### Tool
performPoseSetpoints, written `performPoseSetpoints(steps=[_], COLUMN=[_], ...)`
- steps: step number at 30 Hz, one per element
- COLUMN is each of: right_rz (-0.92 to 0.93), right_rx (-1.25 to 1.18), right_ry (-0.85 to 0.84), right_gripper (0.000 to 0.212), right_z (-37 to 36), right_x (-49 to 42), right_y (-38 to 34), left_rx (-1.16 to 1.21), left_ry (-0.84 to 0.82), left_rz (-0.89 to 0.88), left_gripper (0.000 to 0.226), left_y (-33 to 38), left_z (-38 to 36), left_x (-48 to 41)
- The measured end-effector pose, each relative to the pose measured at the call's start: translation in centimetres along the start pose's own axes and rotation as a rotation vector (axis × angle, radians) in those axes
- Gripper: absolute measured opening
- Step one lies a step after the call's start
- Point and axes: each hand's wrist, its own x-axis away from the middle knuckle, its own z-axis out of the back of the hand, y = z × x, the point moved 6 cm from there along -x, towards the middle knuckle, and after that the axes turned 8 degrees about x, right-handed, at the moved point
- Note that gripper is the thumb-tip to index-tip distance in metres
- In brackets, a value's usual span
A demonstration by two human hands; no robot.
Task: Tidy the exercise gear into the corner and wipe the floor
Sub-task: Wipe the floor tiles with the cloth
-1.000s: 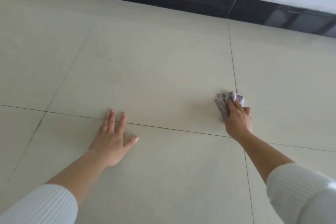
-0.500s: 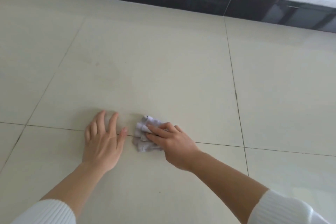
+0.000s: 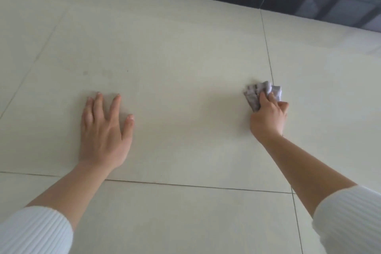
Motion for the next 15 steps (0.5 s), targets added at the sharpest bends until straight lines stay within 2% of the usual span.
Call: performPoseSetpoints(steps=[4, 7, 9, 12, 13, 14, 15], right_rz=[0.253, 0.628, 0.883, 1.268, 1.326, 1.307, 1.206], right_rx=[-0.179, -0.296, -0.274, -0.094, -0.016, 0.050, 0.080], right_ry=[-0.017, 0.014, -0.026, -0.046, -0.039, -0.015, 0.015], right_gripper=[0.065, 0.062, 0.062, 0.063, 0.061, 0.058, 0.057], right_z=[-1.1, -1.6, -2.1, -1.8, -1.7, -1.7, -1.6], right_x=[0.8, 6.1, 9.5, 9.5, 8.1, 6.0, 3.2], right_y=[-8.1, -14.4, -16.4, -15.9, -15.2, -14.3, -13.3], left_rx=[0.045, 0.062, 0.067, 0.067, 0.064, 0.060, 0.055], left_ry=[0.012, -0.001, -0.009, -0.024, -0.031, -0.039, -0.048], left_rz=[0.005, 0.035, 0.042, 0.065, 0.073, 0.079, 0.084], left_gripper=[0.062, 0.061, 0.061, 0.060, 0.060, 0.060, 0.060], left_y=[0.0, 0.1, 0.2, 0.1, 0.1, 0.1, 0.0], left_z=[0.3, 0.4, 0.5, 0.5, 0.4, 0.3, 0.3], left_x=[0.2, 0.1, 0.2, 0.2, 0.2, 0.2, 0.2])
